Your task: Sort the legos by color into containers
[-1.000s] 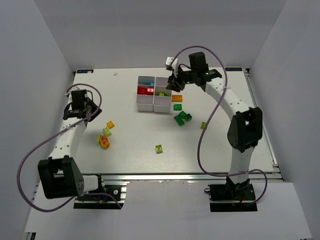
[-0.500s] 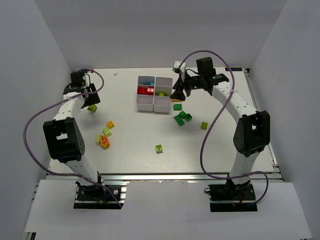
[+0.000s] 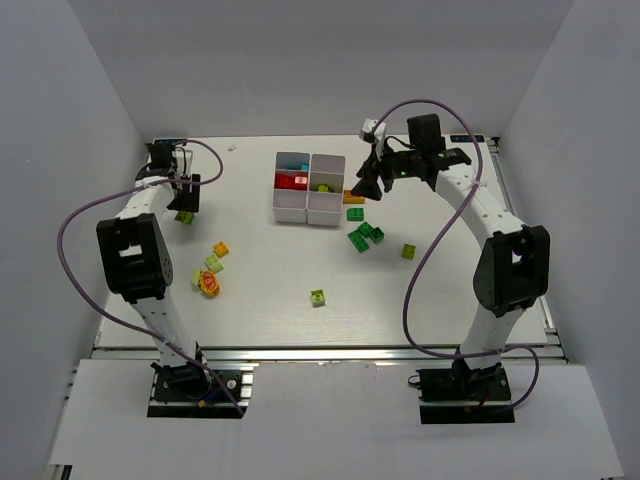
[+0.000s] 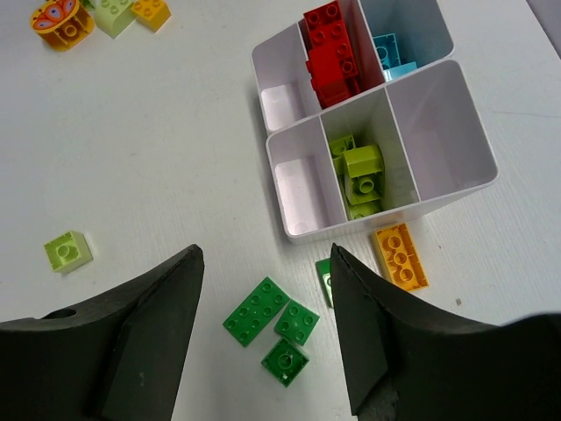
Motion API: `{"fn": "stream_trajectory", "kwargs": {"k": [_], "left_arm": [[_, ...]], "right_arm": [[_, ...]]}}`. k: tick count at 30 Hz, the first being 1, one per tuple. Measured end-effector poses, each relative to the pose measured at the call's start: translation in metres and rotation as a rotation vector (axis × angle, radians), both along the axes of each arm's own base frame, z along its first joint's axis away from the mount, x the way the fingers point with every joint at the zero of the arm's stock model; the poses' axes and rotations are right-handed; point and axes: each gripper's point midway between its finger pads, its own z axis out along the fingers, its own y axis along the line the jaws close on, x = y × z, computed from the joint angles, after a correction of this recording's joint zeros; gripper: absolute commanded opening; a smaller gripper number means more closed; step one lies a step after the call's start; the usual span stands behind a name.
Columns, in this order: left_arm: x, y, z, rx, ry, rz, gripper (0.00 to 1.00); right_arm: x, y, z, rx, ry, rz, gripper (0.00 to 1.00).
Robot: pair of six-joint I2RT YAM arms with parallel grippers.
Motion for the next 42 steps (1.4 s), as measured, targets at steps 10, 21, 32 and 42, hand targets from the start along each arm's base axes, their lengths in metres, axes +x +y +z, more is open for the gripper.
{"fn": "stream_trajectory", "kwargs": {"k": [10,21,32,42], "left_arm": [[0.005,-0.001,-0.028,-0.020,0.047,-0.069,0.77],[0.009,0.015,-0.032,-0.047,0.019,-0.038,0.73],[0.013,0.005,-0.037,-0.105,0.005,-0.038,0.39],[0.016,-0.003,-0.036,-0.156,-0.014,-0.034,0.00]], "right_arm": [[-0.009,-0.006,0.003,0.000,-0.001,-0.006,0.65],[-0.009,-0.006,0.003,0.000,0.001,-0.008,0.65],[-0.010,-0.009,-0.004,-0.003,0.021,-0.016,0.65],[-0.011,-0.009,-0.004,0.000,0.024,-0.016,0.61]]}}
